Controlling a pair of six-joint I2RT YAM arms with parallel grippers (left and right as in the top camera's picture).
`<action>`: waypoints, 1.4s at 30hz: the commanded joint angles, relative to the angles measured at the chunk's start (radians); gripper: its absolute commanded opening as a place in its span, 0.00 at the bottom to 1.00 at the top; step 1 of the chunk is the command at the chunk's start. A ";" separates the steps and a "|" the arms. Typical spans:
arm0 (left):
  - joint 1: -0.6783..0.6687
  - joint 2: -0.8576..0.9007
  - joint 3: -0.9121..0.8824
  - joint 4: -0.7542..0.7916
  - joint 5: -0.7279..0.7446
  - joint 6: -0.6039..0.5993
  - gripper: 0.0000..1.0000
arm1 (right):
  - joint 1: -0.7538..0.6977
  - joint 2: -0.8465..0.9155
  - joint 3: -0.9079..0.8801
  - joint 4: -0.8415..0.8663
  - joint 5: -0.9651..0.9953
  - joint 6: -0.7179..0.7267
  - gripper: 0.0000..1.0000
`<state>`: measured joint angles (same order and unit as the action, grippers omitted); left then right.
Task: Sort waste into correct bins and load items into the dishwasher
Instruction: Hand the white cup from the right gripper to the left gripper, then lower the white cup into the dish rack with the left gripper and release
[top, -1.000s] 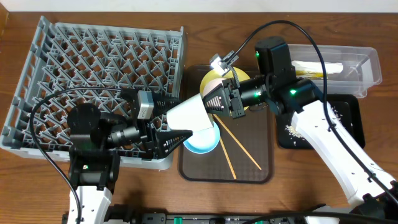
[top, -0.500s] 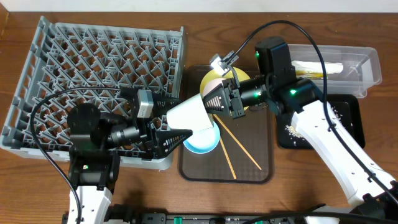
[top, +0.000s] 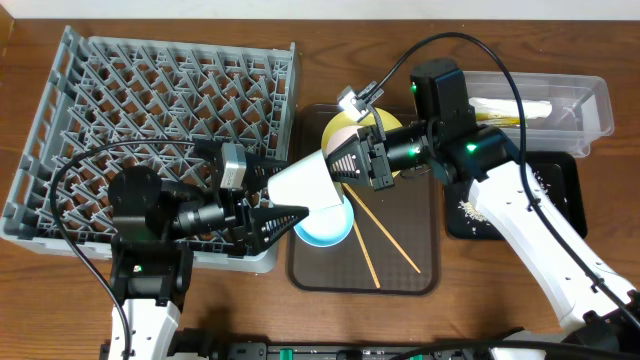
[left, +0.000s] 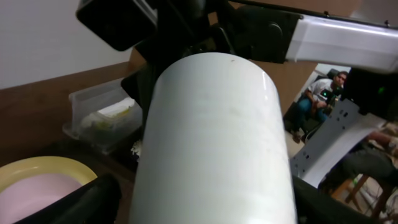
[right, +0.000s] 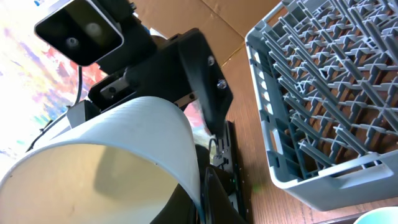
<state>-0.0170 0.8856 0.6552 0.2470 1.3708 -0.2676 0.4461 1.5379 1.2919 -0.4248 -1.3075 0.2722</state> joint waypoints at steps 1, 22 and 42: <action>-0.002 0.001 0.019 0.006 0.003 0.000 0.82 | 0.013 0.000 0.002 0.002 -0.037 0.005 0.06; -0.001 0.002 0.018 -0.021 -0.082 0.000 0.56 | -0.083 0.000 0.002 -0.032 0.002 0.000 0.29; -0.001 -0.013 0.055 -0.454 -0.930 0.057 0.40 | -0.253 0.000 0.002 -0.296 0.485 -0.076 0.33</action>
<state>-0.0177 0.8875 0.6598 -0.1696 0.6579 -0.2295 0.2081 1.5379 1.2919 -0.6956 -0.9512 0.2512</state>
